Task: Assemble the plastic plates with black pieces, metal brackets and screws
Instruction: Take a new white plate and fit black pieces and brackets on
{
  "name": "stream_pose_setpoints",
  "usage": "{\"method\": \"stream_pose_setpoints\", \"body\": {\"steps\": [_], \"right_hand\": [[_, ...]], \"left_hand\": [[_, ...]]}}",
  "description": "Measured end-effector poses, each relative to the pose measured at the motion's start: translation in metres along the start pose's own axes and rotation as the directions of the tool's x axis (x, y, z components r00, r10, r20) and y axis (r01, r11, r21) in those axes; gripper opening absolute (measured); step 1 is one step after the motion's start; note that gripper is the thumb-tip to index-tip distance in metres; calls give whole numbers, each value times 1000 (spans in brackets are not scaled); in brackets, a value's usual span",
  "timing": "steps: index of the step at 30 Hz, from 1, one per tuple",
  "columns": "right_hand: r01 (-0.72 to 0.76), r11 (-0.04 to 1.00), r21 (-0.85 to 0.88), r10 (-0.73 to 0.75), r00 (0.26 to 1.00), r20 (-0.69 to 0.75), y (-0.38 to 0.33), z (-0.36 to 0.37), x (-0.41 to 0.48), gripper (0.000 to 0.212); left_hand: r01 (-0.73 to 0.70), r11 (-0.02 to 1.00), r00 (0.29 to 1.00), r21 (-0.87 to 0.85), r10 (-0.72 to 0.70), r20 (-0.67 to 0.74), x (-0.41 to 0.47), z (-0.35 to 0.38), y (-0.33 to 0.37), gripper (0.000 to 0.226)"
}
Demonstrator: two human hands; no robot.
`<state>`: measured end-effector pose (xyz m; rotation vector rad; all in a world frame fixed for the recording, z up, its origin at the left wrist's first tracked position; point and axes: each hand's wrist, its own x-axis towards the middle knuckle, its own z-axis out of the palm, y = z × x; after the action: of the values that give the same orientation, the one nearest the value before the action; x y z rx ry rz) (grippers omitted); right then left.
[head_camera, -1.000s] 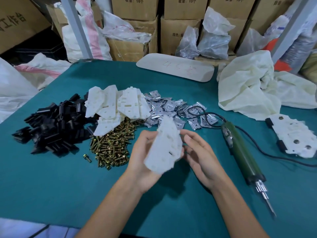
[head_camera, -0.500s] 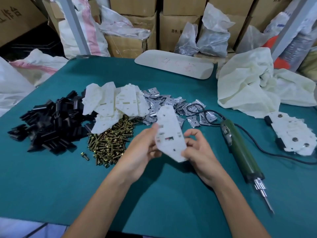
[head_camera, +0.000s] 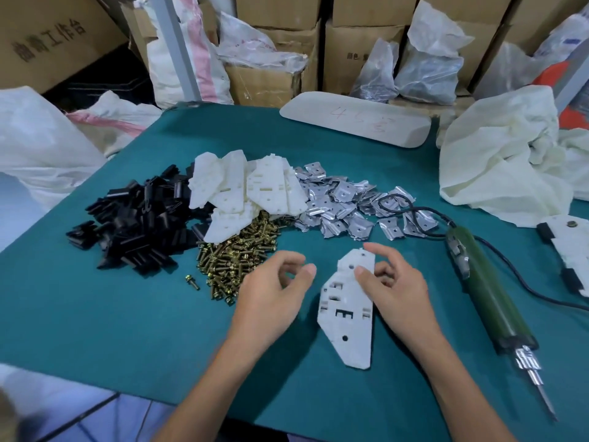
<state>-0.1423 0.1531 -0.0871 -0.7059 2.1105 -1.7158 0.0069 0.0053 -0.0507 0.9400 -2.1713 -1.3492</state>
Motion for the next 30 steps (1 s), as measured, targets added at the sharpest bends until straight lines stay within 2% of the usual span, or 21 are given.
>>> {"method": "stream_pose_setpoints", "body": {"steps": [2,3,6,9,12,14,17,20,22,23,27,30], "right_hand": [[64,971,-228,-82,994,-68,3,0,0,32],[85,956,-280,-110,991,-73,4,-1,0,34],[83,956,-282,-105,992,-67,2,-1,0,32],[87,951,-297,-111,992,-65,4,0,1,27],[80,950,-301,-102,993,-59,5,-1,3,21],[65,952,-300,-89,994,-66,5,-1,4,18],[75,949,-306,-100,993,-69,4,-2,4,18],[78,949,-306,-102,993,-64,4,-2,5,17],[74,948,-310,-99,993,-64,5,-2,5,16],[75,946,-314,-100,993,-65,6,-3,5,15],[75,946,-317,-99,993,-62,9,-3,6,13],[67,947,-313,-90,994,-61,9,-3,5,12]], "left_hand": [[-110,990,986,87,120,-116,6,-20,-6,6],[-139,980,974,141,161,-161,11,-32,-10,5],[-122,929,929,349,231,-288,35,-71,-30,11],[-15,883,883,470,233,-408,64,-109,-52,18],[191,815,812,548,182,-554,95,-137,-66,29],[288,759,801,583,142,-581,116,-154,-71,39],[305,699,861,647,87,-500,150,-177,-71,48],[210,735,974,644,-100,-203,176,-190,-68,65],[133,735,984,665,-176,-2,185,-191,-66,71],[94,716,986,692,-165,37,187,-190,-67,69],[-1,739,999,674,30,-32,186,-187,-71,53],[-55,753,995,655,94,-24,183,-185,-71,46]]}}
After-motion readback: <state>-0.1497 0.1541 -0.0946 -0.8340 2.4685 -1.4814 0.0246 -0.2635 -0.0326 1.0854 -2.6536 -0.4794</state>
